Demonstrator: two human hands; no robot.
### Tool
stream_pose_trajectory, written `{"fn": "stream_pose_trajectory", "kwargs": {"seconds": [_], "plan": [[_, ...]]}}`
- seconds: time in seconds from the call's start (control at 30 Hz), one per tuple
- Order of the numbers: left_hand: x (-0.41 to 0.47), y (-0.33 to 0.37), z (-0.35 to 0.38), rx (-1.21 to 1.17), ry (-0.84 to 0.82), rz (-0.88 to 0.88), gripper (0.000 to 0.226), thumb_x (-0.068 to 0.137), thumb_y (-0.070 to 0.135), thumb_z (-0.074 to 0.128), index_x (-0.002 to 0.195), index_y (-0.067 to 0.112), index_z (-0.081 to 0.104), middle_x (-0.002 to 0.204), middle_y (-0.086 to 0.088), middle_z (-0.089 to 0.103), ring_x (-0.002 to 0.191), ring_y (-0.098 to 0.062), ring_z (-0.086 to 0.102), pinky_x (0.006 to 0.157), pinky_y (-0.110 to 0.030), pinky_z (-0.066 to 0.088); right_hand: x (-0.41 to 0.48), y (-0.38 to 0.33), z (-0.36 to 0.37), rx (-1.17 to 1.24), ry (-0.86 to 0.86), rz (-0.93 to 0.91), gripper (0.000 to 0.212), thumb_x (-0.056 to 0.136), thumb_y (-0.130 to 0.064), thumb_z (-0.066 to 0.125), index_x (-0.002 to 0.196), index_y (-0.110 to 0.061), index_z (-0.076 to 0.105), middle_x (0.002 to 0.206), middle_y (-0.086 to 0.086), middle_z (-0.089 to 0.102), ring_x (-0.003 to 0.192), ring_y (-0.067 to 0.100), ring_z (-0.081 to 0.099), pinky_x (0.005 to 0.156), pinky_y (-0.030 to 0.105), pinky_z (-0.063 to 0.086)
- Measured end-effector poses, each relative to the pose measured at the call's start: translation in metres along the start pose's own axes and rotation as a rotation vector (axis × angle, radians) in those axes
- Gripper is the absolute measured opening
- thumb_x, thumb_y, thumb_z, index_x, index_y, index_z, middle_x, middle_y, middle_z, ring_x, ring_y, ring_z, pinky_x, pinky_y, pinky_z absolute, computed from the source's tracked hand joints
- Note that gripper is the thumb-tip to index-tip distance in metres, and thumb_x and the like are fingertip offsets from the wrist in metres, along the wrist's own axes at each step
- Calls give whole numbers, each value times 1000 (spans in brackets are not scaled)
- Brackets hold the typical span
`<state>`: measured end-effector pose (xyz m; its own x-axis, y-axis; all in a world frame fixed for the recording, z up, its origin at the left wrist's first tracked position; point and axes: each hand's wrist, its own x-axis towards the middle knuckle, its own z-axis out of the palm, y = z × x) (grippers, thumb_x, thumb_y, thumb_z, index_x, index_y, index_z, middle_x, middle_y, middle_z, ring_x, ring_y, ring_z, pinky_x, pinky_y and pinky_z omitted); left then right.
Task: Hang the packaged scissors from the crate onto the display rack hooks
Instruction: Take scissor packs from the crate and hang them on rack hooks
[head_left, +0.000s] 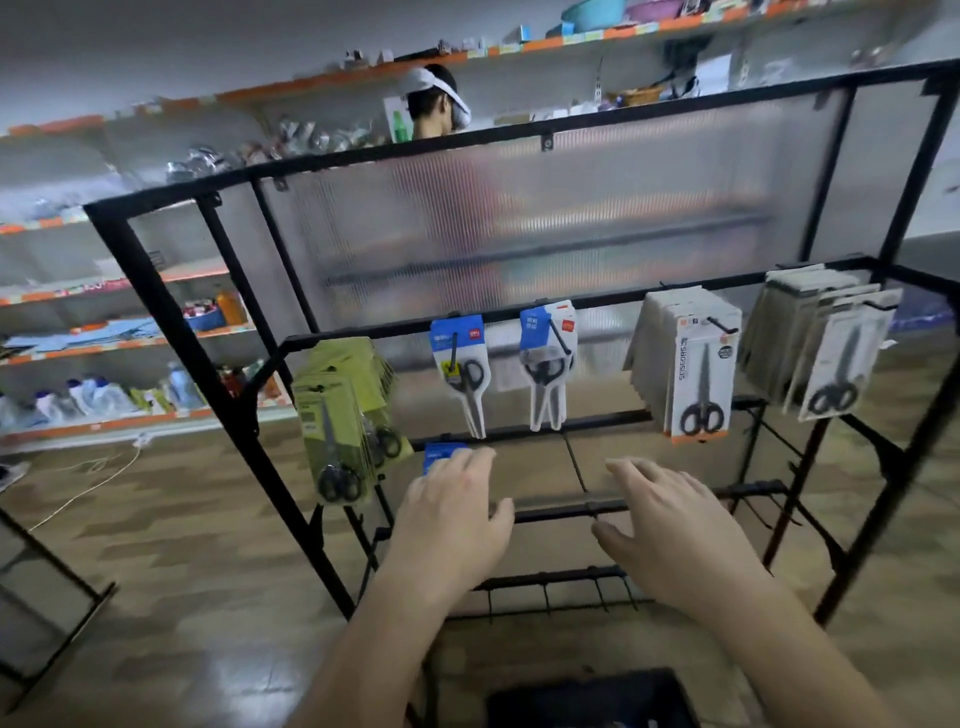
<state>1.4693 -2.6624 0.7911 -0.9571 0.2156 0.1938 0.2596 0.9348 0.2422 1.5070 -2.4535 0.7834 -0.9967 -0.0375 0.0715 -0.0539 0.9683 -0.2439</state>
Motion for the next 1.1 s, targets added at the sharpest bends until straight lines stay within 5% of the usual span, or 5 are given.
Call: {"fn": "stream_pose_trajectory", "kwargs": {"seconds": [0.37,0.5,0.87,1.1], "plan": [[-55,-18,39,-103,-116,93,54,103,42,50,152,26,38,151,8,46,138,-13,42,115,-35,35,-75,-11,33,-86,-142,188,60,101,-55,45,153,-29,31,158,-10,36,148,13,31,124,34,19],[-62,-6,52,-74,-146,100,54,103,41,49,153,25,38,150,7,46,138,-16,41,115,-35,34,-78,-1,35,-84,-160,194,59,101,-52,46,153,-28,30,155,-7,41,143,18,39,119,35,28],[-49,46,105,17,-262,36,48,101,40,49,146,25,43,143,5,49,134,-19,45,111,-37,37,-63,82,76,-47,-278,108,67,100,-50,48,158,-23,26,159,-3,39,148,18,34,122,37,22],[-60,46,185,38,-412,-91,55,99,42,53,150,24,42,148,2,49,135,-21,46,114,-42,40,-47,126,142,-61,-460,47,47,97,-53,52,136,-26,45,133,0,59,121,25,56,99,37,41]]}}
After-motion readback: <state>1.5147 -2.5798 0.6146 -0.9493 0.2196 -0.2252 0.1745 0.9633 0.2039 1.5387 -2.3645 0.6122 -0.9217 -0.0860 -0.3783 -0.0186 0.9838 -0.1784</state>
